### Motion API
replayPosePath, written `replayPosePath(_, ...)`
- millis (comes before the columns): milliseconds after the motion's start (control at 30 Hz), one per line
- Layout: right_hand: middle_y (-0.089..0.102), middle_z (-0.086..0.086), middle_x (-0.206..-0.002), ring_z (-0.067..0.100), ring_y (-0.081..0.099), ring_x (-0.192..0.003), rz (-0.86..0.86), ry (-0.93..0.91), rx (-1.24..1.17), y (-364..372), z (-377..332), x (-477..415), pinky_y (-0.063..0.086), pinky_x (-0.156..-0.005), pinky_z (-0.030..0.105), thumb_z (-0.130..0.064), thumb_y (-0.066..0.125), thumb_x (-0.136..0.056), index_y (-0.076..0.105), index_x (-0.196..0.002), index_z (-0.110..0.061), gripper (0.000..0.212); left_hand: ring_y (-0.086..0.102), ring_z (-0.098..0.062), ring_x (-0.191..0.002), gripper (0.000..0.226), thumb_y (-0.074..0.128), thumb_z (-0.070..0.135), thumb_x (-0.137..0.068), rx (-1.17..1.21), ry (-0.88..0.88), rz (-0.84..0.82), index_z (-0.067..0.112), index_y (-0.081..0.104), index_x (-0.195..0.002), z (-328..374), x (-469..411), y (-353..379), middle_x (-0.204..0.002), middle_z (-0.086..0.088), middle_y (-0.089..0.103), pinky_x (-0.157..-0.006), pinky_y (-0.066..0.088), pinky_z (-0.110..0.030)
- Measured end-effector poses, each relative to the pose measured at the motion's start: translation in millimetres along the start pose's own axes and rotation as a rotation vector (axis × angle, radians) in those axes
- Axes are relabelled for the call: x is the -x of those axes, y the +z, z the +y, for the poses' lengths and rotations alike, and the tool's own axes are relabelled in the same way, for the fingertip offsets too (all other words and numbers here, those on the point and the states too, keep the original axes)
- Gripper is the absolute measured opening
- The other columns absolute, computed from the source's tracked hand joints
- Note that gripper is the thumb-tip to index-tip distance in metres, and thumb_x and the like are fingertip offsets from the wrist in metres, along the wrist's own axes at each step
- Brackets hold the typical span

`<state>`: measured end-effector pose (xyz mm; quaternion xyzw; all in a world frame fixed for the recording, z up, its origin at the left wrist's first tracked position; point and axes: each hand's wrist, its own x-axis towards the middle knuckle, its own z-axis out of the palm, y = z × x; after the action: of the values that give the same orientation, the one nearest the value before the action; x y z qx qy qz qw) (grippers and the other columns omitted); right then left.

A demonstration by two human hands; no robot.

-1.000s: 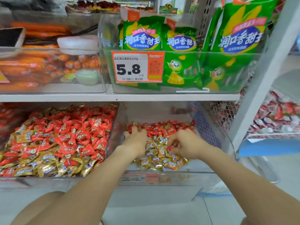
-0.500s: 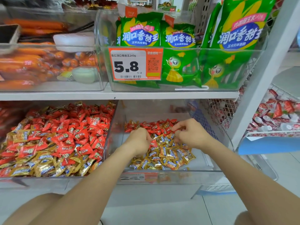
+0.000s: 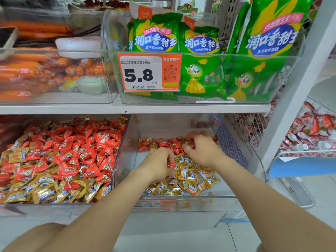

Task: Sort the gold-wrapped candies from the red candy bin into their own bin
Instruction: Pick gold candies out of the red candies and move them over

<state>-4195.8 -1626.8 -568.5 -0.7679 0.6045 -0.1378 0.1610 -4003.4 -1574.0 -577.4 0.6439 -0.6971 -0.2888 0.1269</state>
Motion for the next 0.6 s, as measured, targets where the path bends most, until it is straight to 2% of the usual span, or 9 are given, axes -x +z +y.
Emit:
replayPosePath(67, 0.069, 0.007, -0.1, 0.031, 0.064, -0.096, -0.062, -0.012, 0.089, 6.7, -1.7, -4.1, 0.053, -0.077, 0.039, -0.054, 0.064, -0.097, 0.059, -0.123, -0.02, 0.043, 0.051, -0.009, -0.086, 0.025, 0.085, 0.019, -0.085, 0.035, 0.002, 0.03, 0.027, 0.064, -0.096, 2.1, -1.1, -1.8, -0.105, -0.001, 0.058, -0.058, 0.039, -0.02)
replayPosePath(100, 0.069, 0.008, -0.106, 0.031, 0.064, -0.099, -0.093, -0.017, 0.119, 9.2, -2.1, -5.6, 0.054, -0.08, 0.039, -0.053, 0.067, -0.096, 0.06, -0.123, -0.02, 0.043, 0.053, -0.008, -0.082, 0.021, 0.081, 0.015, -0.087, 0.053, -0.001, 0.051, 0.025, 0.065, -0.095, 2.8, -2.5, -2.6, -0.1, 0.002, 0.059, -0.058, 0.039, -0.019)
replayPosePath(200, 0.07, 0.008, -0.112, 0.027, 0.065, -0.094, -0.131, -0.038, 0.117, 10.2, -0.9, -10.3, 0.049, -0.076, 0.032, -0.031, 0.068, -0.097, 0.066, -0.119, -0.02, 0.024, 0.058, -0.015, -0.086, 0.013, 0.068, 0.008, -0.092, 0.134, -0.026, 0.156, 0.019, 0.067, -0.098, 10.0, -5.4, -6.6, -0.089, 0.009, 0.058, -0.069, 0.043, -0.024)
replayPosePath(267, 0.07, 0.005, -0.112, 0.022, 0.06, -0.086, -0.156, -0.045, 0.1, 7.0, 0.0, -9.9, 0.042, -0.073, 0.028, -0.018, 0.064, -0.095, 0.068, -0.114, -0.021, 0.02, 0.061, -0.021, -0.093, 0.01, 0.061, 0.009, -0.097, 0.187, -0.067, 0.232, 0.016, 0.068, -0.101, 15.8, -9.2, -9.9, -0.092, 0.004, 0.063, -0.078, 0.05, -0.031)
replayPosePath(367, 0.069, 0.004, -0.113, 0.024, 0.063, -0.098, -0.154, -0.043, 0.039, 3.7, 2.5, -8.2, 0.041, -0.076, 0.027, -0.015, 0.062, -0.096, 0.069, -0.114, -0.019, 0.02, 0.066, -0.031, -0.096, 0.011, 0.056, 0.013, -0.101, 0.19, -0.099, 0.303, 0.014, 0.066, -0.106, 18.0, -18.0, -14.2, -0.098, -0.006, 0.069, -0.085, 0.059, -0.045)
replayPosePath(400, 0.068, 0.004, -0.11, 0.025, 0.064, -0.1, -0.144, -0.032, 0.004, 1.9, 2.8, -6.8, 0.041, -0.077, 0.027, -0.016, 0.061, -0.097, 0.069, -0.113, -0.018, 0.018, 0.067, -0.032, -0.096, 0.013, 0.057, 0.01, -0.1, 0.16, -0.092, 0.324, 0.013, 0.065, -0.11, 17.7, -21.9, -14.1, -0.101, -0.008, 0.07, -0.084, 0.06, -0.046)
replayPosePath(467, 0.067, 0.007, -0.096, 0.031, 0.065, -0.09, -0.129, 0.026, -0.12, -4.2, 1.5, -3.8, 0.04, -0.07, 0.03, -0.018, 0.057, -0.098, 0.066, -0.099, -0.014, 0.01, 0.066, -0.035, -0.101, 0.022, 0.061, 0.005, -0.098, 0.029, -0.032, 0.393, 0.013, 0.064, -0.118, 14.8, -31.8, -11.8, -0.109, -0.011, 0.07, -0.087, 0.055, -0.043)
replayPosePath(533, 0.06, 0.013, -0.079, 0.037, 0.062, -0.077, -0.092, 0.11, -0.278, -11.5, -1.4, -0.5, 0.039, -0.065, 0.036, -0.021, 0.049, -0.101, 0.056, -0.083, -0.011, 0.022, 0.064, -0.035, -0.103, 0.023, 0.065, 0.004, -0.096, -0.085, 0.037, 0.449, 0.012, 0.065, -0.118, 12.7, -41.3, -8.9, -0.112, -0.013, 0.066, -0.087, 0.05, -0.04)
replayPosePath(600, 0.05, 0.011, -0.073, 0.031, 0.053, -0.07, -0.057, 0.213, -0.395, -16.6, -3.0, 1.2, 0.04, -0.067, 0.038, -0.027, 0.04, -0.105, 0.047, -0.078, -0.012, 0.031, 0.062, -0.033, -0.103, 0.02, 0.066, 0.003, -0.096, -0.139, 0.08, 0.414, 0.011, 0.064, -0.115, 10.0, -51.4, -6.4, -0.113, -0.013, 0.06, -0.086, 0.05, -0.04)
